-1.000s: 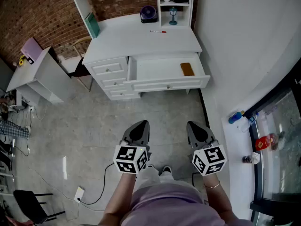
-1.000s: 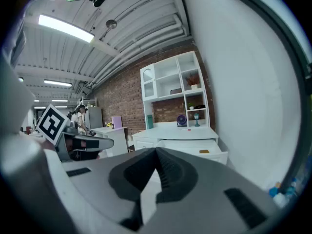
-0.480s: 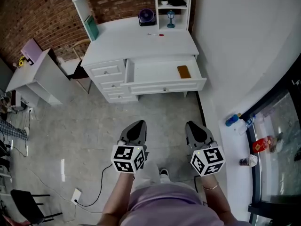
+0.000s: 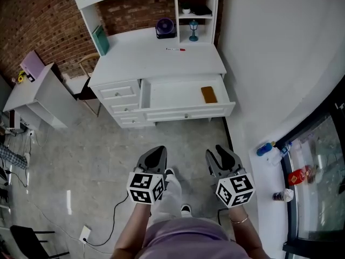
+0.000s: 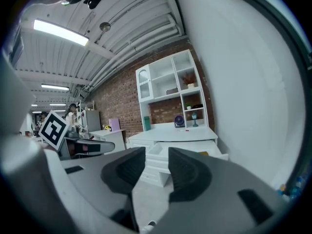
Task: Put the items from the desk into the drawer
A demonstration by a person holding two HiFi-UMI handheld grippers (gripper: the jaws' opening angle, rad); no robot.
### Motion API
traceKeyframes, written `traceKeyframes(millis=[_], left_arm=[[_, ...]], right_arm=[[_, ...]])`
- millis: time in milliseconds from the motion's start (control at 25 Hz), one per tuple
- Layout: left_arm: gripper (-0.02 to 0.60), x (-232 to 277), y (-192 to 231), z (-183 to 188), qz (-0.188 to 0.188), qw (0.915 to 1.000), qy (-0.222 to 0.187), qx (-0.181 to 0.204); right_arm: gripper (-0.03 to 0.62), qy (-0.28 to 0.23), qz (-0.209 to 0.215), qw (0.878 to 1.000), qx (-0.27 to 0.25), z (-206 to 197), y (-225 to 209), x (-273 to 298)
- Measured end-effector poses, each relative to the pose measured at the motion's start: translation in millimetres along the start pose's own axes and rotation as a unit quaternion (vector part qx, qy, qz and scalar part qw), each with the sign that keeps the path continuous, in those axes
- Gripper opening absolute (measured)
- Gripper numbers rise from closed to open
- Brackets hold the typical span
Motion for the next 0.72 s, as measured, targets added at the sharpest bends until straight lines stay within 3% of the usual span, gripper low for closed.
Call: traceKeyframes(millis=[720], left_arm=[[-0.002,168.7,125.8,41.1,-0.023,0.9996,0.015,-0.001]], right_arm=[[0.169,0.029,-0.013,0.999,-0.004,27.2,-57.8,204.6]])
Point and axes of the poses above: the fingertips, and each gripper's own axes: x forward along the fingers, y to its left, z out of its top, the point moved 8 cm from there along -x, backward along the fingers, and after that the axes turned 8 degrees about -y, right-handed, at the moved point
